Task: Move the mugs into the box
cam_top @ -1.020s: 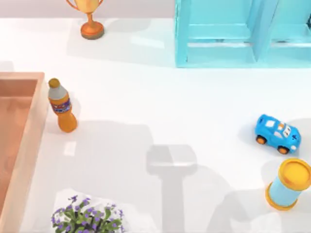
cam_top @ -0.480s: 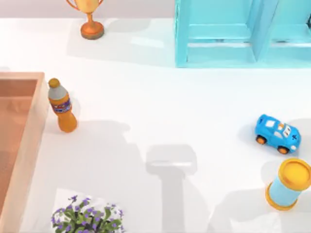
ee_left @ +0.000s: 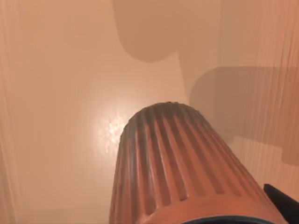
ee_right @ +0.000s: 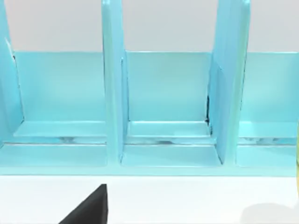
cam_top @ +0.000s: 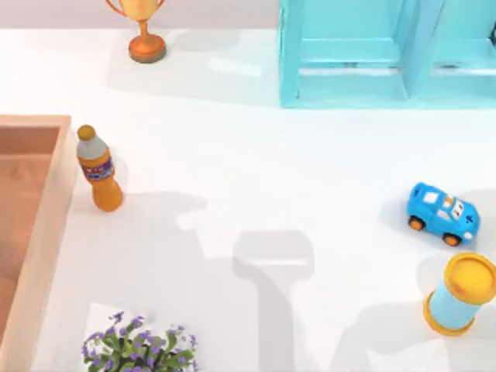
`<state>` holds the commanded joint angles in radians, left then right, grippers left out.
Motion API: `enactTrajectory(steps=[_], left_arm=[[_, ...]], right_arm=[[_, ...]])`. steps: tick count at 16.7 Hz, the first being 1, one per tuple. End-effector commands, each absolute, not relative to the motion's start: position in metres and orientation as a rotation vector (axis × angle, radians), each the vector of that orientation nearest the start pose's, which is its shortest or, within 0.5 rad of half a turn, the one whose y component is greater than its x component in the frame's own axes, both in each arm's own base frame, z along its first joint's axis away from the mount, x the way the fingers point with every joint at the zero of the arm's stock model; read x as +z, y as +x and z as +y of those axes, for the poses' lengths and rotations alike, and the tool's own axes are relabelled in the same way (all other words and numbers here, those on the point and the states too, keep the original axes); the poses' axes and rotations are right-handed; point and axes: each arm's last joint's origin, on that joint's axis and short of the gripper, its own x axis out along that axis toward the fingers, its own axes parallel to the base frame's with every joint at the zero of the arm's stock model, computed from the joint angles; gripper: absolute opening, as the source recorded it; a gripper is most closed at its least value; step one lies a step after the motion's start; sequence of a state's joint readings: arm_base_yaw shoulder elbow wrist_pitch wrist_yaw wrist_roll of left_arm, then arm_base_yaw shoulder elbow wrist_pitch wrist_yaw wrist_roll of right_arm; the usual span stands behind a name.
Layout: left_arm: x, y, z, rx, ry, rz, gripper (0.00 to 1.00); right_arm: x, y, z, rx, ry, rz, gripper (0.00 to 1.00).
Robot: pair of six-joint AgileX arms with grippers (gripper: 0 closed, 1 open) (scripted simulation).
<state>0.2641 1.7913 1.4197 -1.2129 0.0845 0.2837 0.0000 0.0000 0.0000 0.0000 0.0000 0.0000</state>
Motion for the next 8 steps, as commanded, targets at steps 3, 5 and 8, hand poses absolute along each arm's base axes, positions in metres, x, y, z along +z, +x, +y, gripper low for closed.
enactTrajectory(steps=[3, 5, 8], left_arm=[[0.2256, 0.3207, 0.0873, -0.079, -0.054, 1.560, 0.30], [0.2256, 0.3207, 0.0873, -0.079, -0.054, 1.560, 0.45], [0.2256, 0.3207, 0.0873, -0.079, -0.054, 1.560, 0.68]], right_arm=[[0.1600, 0.1057, -0.0012, 0.000, 0.000, 0.000, 1.00], [0.1600, 0.1057, -0.0012, 0.000, 0.000, 0.000, 1.00], [0.1600, 0.1057, -0.0012, 0.000, 0.000, 0.000, 1.00]])
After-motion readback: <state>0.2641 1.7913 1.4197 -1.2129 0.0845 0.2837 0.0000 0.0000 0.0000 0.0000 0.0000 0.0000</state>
